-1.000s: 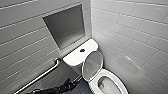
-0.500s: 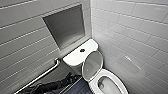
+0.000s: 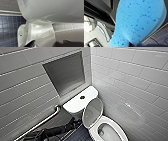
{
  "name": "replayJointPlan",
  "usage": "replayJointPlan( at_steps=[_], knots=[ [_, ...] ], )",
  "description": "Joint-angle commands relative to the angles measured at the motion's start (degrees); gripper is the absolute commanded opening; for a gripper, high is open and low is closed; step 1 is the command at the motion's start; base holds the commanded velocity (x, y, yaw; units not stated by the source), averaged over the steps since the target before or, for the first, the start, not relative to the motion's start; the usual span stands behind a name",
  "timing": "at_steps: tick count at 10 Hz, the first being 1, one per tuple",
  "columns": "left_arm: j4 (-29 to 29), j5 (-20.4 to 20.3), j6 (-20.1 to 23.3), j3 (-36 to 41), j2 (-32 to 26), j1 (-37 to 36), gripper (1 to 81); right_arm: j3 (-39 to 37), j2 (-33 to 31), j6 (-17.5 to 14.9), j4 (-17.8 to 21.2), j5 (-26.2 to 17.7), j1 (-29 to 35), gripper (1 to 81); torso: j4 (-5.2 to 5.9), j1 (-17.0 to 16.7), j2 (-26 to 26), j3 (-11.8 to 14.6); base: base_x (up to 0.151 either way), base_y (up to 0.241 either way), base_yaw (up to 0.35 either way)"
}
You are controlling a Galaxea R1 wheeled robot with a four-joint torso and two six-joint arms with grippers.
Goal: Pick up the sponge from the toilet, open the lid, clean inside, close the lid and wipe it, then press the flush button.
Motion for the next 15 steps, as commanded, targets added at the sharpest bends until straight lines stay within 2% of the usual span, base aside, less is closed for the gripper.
replayJointPlan(
  at_steps=[1, 5, 7, 9, 10, 13, 15],
  knots=[
    [0.40, 3.40, 0.15, 4.19, -0.19, -5.78, 81.1, 1.08, -0.13, -0.06, -0.11, -4.94, -0.15, 1.0, 0.00, 0.00, 0.00, 0.00, 0.000, 0.000, 0.000],
    [2.16, 3.48, 0.86, 9.21, -1.68, -2.79, 81.1, -0.59, 0.92, -0.15, 0.07, -5.03, 0.56, 1.0, 0.00, 0.00, 0.02, 0.00, 0.000, 0.000, 0.000],
    [8.79, 8.82, 1.12, 14.78, -7.71, 1.24, 81.1, -1.21, 0.92, -0.06, 0.24, -4.86, 0.56, 1.0, 0.00, 0.00, 0.02, 0.00, 0.000, 0.000, 0.000],
    [26.15, 9.72, 2.18, 24.50, -17.50, 9.23, 81.1, -0.94, 0.92, 0.02, 0.16, -4.86, 1.09, 1.0, 0.00, 0.00, 0.02, 0.00, 0.000, 0.000, 0.000],
    [34.17, 9.81, 2.18, 24.77, -20.21, 13.60, 81.1, -0.94, 0.84, 0.11, 0.16, -4.77, 1.35, 1.0, 0.00, 0.00, 0.02, 0.00, 0.000, 0.000, 0.000],
    [46.60, 9.81, 2.26, 23.80, -22.61, 26.59, 81.1, 0.11, 0.40, 2.73, 2.08, -0.57, 1.44, 1.0, 0.00, 0.00, 0.02, 0.00, 0.000, 0.000, 0.000],
    [49.98, 9.81, 2.26, 18.11, -20.77, 34.28, 81.1, 3.69, -1.52, 3.45, 2.35, 2.24, 1.88, 1.0, 0.00, 0.00, 0.02, 0.00, 0.000, 0.000, 0.000]
  ],
)
